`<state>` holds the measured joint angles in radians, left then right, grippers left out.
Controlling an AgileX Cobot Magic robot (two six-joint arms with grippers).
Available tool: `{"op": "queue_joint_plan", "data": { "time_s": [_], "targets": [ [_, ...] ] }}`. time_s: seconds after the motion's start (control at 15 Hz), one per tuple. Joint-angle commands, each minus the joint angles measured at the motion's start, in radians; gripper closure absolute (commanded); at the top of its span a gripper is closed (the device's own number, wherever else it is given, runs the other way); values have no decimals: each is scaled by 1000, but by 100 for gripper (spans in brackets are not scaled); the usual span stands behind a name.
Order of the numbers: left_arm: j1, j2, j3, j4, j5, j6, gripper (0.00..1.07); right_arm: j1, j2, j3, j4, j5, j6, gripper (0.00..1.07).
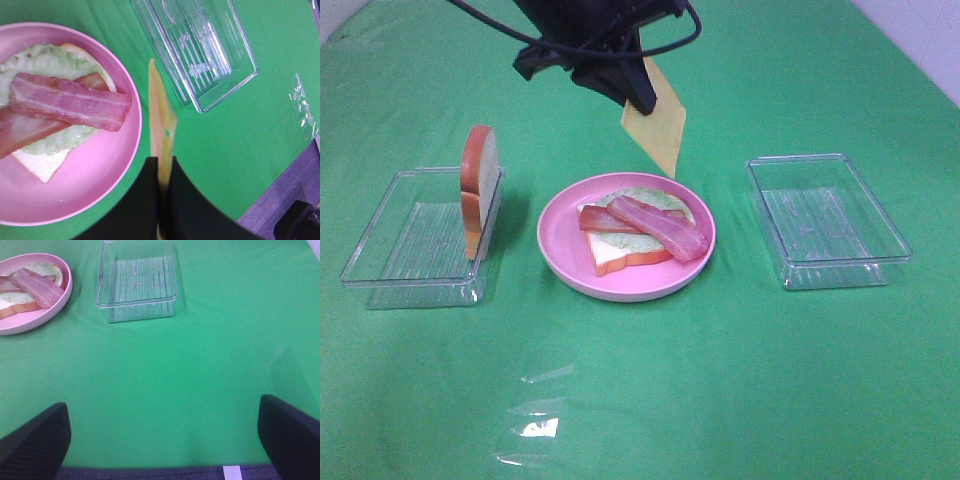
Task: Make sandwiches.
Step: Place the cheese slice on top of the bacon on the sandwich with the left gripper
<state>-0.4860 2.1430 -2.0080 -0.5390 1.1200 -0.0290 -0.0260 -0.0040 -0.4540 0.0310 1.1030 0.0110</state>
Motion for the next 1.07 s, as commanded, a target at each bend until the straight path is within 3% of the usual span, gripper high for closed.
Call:
{"op": "queue_joint_plan", "data": {
  "time_s": [0.07, 0.4, 0.73, 0.8, 0.87, 1.0, 1.07],
  "targets": [
    [-4, 91, -3, -58, -30, 8, 107, -1, -28, 2, 0, -4, -1, 9],
    [-4, 222, -4, -53, -79, 5, 107, -1, -28, 2, 0, -4, -1, 9],
    [3, 265, -9, 61, -102, -9, 104, -1, -28, 2, 0, -4, -1, 9],
    [3, 265, -14, 96, -101, -39, 96, -1, -28, 2, 0, -4, -1, 9],
    [3, 264, -29, 160, -94, -76, 65, -1, -28, 2, 0, -4, -1, 9],
    [1, 264, -84, 210, -45, -76, 8, -1, -28, 2, 0, -4, -1, 9],
    [1, 264, -118, 211, -19, -70, 6, -1, -28, 2, 0, -4, -1, 9]
  ]
}}
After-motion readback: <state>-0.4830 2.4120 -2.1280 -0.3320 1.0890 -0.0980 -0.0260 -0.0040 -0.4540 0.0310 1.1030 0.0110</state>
